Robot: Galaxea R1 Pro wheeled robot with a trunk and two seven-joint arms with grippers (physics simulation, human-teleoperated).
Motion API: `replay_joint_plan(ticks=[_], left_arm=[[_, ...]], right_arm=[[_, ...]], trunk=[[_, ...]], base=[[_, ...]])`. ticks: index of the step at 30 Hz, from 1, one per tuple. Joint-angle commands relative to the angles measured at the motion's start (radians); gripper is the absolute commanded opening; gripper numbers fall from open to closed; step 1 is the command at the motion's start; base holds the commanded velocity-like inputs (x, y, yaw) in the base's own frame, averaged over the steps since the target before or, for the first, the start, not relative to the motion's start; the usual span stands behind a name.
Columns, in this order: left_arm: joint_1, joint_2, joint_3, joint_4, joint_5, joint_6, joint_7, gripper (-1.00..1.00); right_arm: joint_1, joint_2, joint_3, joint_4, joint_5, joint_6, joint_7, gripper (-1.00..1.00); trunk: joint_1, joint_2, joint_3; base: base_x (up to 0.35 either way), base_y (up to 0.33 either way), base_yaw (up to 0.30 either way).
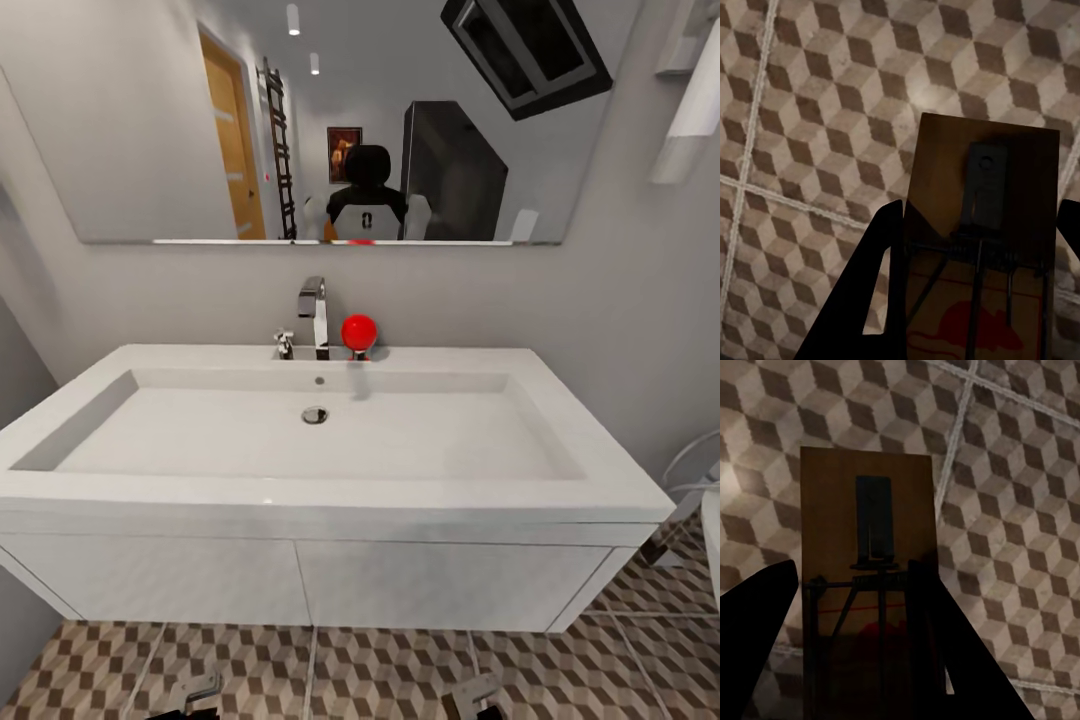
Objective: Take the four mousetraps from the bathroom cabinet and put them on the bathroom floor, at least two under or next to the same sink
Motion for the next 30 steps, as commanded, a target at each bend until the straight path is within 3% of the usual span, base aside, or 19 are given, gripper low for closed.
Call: replay_joint_plan(ticks=[1, 16, 21, 30], left_arm=[[-0.001, 0.000, -0.008, -0.001, 0.004, 0.004, 0.005, -1.00], [-0.003, 0.009, -0.004, -0.008, 0.000, 0.014, 0.006, -1.00], [-0.019, 0.018, -0.004, -0.046, -0.001, 0.014, 0.012, -1.00], [-0.045, 0.017, -0.009, -0.085, -0.013, 0.023, 0.019, -1.00]], right_arm=[[-0.001, 0.000, 0.002, 0.001, 0.003, -0.002, -0.005, -1.00], [-0.019, 0.022, 0.001, -0.014, 0.002, -0.019, -0.016, -1.00], [-0.020, 0.050, -0.003, -0.013, 0.002, -0.018, -0.012, -1.00], [-0.027, 0.050, -0.004, -0.012, 0.003, -0.017, -0.012, -1.00]], trunk=[[0.004, -0.008, -0.004], [0.061, -0.113, -0.051], [0.080, -0.148, -0.067], [0.115, -0.211, -0.095]], base=[[0.000, 0.000, 0.000], [0.000, 0.000, 0.000], [0.000, 0.000, 0.000], [0.000, 0.000, 0.000]])
